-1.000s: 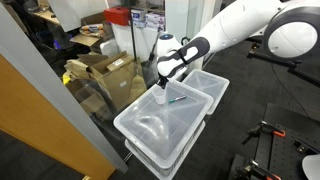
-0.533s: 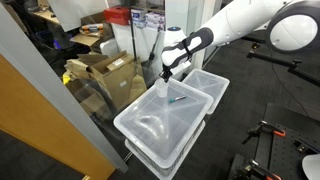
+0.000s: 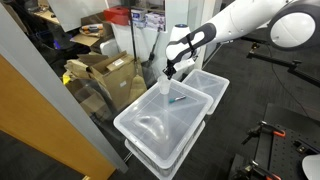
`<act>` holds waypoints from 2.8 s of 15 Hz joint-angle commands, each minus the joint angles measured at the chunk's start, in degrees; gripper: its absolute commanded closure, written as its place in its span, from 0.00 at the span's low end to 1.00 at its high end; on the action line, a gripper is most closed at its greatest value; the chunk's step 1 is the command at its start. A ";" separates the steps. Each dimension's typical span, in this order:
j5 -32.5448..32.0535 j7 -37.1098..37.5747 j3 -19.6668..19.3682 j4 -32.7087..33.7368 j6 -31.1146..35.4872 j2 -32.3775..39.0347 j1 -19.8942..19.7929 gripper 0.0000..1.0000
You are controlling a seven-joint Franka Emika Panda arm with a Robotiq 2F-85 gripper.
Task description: Move the measuring cup to the right
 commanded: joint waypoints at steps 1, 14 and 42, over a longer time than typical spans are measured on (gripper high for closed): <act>2.70 0.17 0.40 1.24 -0.32 0.66 -1.56 0.99; 6.11 5.43 -1.60 1.92 0.37 3.35 -4.06 0.99; 4.60 4.58 -2.29 -20.45 14.57 -11.84 -0.59 0.00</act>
